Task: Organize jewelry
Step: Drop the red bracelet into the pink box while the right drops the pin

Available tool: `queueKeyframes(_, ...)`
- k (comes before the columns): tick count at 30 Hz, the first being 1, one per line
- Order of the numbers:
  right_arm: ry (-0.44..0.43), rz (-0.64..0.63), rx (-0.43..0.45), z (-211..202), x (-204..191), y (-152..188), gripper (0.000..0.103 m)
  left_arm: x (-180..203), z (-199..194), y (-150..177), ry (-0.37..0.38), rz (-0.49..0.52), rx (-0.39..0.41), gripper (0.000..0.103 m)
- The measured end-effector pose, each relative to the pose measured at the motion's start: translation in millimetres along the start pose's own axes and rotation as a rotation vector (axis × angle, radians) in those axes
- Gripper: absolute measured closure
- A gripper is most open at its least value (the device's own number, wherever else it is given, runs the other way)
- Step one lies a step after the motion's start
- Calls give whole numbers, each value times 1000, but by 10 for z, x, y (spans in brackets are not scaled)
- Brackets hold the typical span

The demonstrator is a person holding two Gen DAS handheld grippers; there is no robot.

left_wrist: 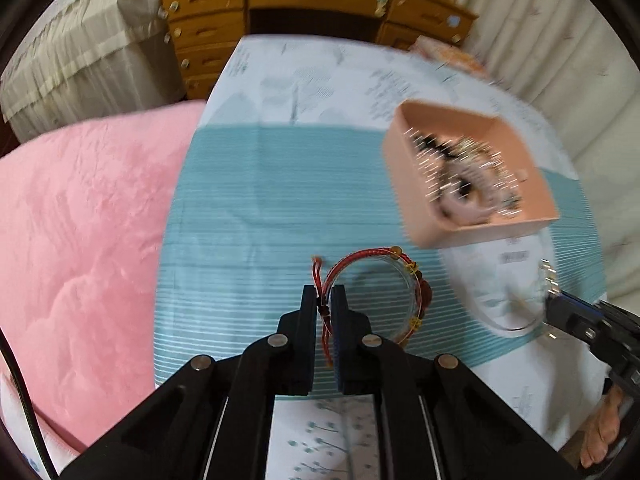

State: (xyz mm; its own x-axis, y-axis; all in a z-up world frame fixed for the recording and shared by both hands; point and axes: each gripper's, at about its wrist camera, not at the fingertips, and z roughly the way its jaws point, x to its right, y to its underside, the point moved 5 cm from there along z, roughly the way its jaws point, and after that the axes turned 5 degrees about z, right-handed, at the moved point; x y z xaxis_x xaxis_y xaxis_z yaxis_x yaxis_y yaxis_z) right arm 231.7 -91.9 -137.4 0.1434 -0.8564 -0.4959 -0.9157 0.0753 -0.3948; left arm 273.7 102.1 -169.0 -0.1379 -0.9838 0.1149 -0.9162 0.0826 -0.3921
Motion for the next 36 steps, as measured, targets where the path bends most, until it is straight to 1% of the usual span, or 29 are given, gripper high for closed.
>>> queueKeyframes(3,11,8,49,-154,53,-147,96,199,-252,-145,21,37,59,98)
queueKeyframes(5,16,19,86,-271,100,-308,96,310,-365,-273,29,56,86,98)
queueKeyframes(9,34,19,149,-443,136,-570,96,543,-554,-625,23,98,148,98)
queueKeyframes(12,50,9,217,-566,148,-802,96,676,-558,-887,15,100,170,98)
queueKeyframes(15,60,31,246,-545,238,-988,96,779,-424,-1123,5,91,172,98)
queueKeyframes(18,69,57,220,-390,363,-1093,96,851,-180,-1242,3,79,144,98)
queueKeyframes(20,86,64,185,-215,452,-1112,96,892,-18,-1267,-2,77,124,98)
queueKeyframes(24,104,77,133,55,597,-1092,96,896,258,-1256,-8,74,89,98)
queueKeyframes(28,114,78,99,203,692,-1079,95,917,431,-1237,-3,79,64,98)
queueKeyframes(29,126,72,90,236,709,-1078,95,922,466,-1233,5,79,57,94)
queueKeyframes(30,144,67,80,259,720,-1073,95,931,492,-1227,12,80,51,81)
queueKeyframes(31,149,61,70,276,718,-1062,94,939,509,-1220,17,81,47,71)
queueKeyframes(32,142,61,64,282,719,-1044,94,947,512,-1204,17,83,46,48)
queueKeyframes(33,134,69,60,277,724,-1025,93,949,496,-1191,10,84,55,37)
queueKeyframes(34,124,78,58,260,736,-1006,93,955,454,-1170,-7,91,79,36)
queueKeyframes(36,104,93,61,194,743,-953,93,983,372,-1130,-25,118,101,36)
